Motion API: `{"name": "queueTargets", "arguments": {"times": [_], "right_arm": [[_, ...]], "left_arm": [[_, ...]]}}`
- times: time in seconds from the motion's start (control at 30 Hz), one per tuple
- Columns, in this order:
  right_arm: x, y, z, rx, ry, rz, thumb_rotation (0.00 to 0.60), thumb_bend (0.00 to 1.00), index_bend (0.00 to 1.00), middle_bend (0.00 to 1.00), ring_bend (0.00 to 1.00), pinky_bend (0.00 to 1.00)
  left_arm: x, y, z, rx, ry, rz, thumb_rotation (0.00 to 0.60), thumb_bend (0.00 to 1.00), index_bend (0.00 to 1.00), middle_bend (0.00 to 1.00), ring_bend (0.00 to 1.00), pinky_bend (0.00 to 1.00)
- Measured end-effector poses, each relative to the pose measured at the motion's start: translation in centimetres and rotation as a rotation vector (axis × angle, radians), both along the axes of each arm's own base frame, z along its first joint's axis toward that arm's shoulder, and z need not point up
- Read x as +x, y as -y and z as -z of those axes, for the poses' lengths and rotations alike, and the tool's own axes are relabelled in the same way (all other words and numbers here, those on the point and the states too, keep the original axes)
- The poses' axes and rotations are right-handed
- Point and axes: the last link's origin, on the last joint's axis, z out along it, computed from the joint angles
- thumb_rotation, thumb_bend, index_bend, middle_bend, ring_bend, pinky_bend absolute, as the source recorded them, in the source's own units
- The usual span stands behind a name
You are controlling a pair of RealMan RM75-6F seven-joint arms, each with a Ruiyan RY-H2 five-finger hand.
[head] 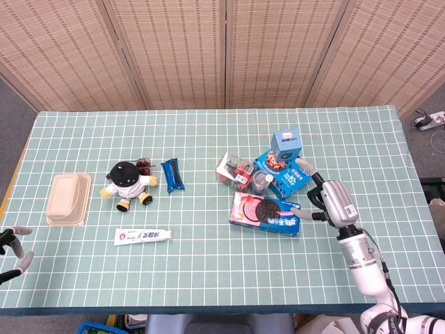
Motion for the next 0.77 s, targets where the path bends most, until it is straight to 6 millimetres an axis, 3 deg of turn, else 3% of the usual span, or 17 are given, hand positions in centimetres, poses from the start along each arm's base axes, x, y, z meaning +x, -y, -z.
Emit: {"name": "queueTargets", "arguments": {"times": [0.13,0.33,0.43,0.5,0.67,0.77], "right_arm": [[-1.6,-2.0,-1.0,-0.054,-0.134,0.019,0.6,0.04,0.14,0.9,0.98,1.0],[-4.8,-6.3,-2.9,-0.129,-0.333,0.076,0.6,0.06,0.36,0.75,0.83,1.0],[-5.7,-7.8,-3.7,-0.166,-0.385,0.08,0.6,0.08,0.4,0.69,0.76,0.99],[-6.5,-8.8,-4.1,-0.191,-0.412,0.084,0.6,0.09,0.41,0.65,0.71,0.92],[-8.2,-10.5,-4.8,-0.213,-0.452,0.079,0.6,0.15,0.41,0.55,0.55,0.63],[-8.8,-11.0,-4.9,-0.196,-0.437,0.072,0.6,0.16,0.41,0.52,0.52,0.6]], "left_arm": [[-0.1,-0.1,0.3,-0.008,-0.009,-0.005,0.6,0.33,0.44,0.63,0.47,0.53],[-0.2,-0.3,0.7,-0.014,-0.021,-0.011,0.6,0.32,0.44,0.63,0.47,0.53],[-0.1,-0.4,1.0,-0.018,-0.026,-0.009,0.6,0.33,0.44,0.63,0.47,0.53],[-0.1,-0.4,1.1,-0.019,-0.029,-0.007,0.6,0.33,0.44,0.63,0.47,0.53],[-0.1,-0.5,1.3,-0.021,-0.031,-0.006,0.6,0.33,0.44,0.63,0.47,0.53],[-0.1,-0.6,1.4,-0.021,-0.03,-0.007,0.6,0.33,0.44,0.63,0.47,0.53]]}}
